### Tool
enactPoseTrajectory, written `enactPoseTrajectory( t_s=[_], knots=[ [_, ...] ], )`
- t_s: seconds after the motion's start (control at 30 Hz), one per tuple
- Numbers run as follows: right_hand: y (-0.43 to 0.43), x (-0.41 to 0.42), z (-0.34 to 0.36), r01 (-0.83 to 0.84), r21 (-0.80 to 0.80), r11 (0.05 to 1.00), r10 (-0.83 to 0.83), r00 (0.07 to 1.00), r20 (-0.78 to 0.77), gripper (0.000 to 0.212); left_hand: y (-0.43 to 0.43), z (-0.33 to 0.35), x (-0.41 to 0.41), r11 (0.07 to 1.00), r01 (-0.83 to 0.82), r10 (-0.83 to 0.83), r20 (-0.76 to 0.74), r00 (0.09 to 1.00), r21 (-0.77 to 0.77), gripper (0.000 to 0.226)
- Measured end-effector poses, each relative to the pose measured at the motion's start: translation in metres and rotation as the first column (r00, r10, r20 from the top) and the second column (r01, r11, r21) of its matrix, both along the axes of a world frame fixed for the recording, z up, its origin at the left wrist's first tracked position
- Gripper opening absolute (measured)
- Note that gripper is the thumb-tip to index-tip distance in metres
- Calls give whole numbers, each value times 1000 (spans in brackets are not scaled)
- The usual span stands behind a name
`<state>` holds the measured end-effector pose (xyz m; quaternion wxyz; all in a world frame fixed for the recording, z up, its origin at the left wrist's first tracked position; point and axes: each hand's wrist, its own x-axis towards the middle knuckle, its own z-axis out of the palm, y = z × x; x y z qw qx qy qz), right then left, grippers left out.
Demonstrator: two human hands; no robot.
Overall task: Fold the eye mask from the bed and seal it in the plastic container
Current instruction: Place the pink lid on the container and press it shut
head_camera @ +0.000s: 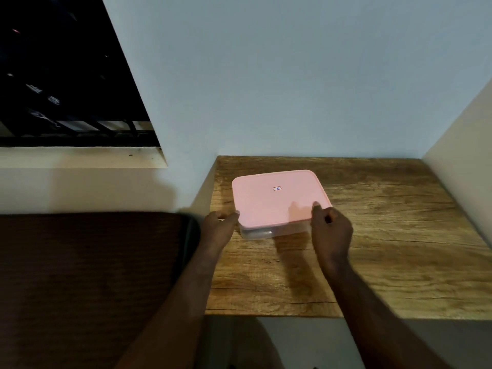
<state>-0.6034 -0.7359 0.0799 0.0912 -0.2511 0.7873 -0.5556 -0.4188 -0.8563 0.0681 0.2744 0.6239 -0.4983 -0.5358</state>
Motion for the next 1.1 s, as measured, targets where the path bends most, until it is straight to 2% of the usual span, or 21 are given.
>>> enactPoseTrajectory(
  t_s=[0.07,0.13,0.2,0.27,0.4,0.57,0.8,0.9,0.97,1.03,1.1],
  knots=[
    [-5,38,0,-272,101,957,255,954,157,39,4,-2,4,999,38,-37,-40,999,27,43],
    [-13,69,-3,-454,109,884,372,825,426,40,10,0,4,997,71,-69,-51,996,42,41],
    [-22,88,-3,-482,53,874,351,704,618,46,12,2,4,993,115,-114,-42,993,18,37],
    [-29,95,-3,-449,52,892,298,671,679,49,12,4,6,987,163,-163,-42,986,-3,35],
    [-39,104,-8,-346,24,938,235,685,690,44,10,-1,10,969,246,-247,-68,967,-27,30],
    [-43,112,-10,-215,-16,977,152,632,760,35,8,-3,8,950,306,-309,-51,950,-60,29],
    [-35,95,-13,-267,-22,963,186,605,774,37,-5,-4,6,950,311,-311,-14,950,-34,29],
    [-18,73,-17,-158,-67,985,150,604,783,43,-23,-4,9,976,201,-202,2,979,-79,32],
    [-7,55,-19,-53,-60,997,80,639,765,47,-35,-5,10,988,81,-81,6,997,-128,32],
    [1,37,-21,23,17,1000,-28,738,674,49,-43,-5,9,989,-77,70,-55,996,-127,27],
    [5,23,-21,48,124,991,-104,860,500,55,-39,-4,5,973,-224,211,-186,960,-53,30]
  ],
)
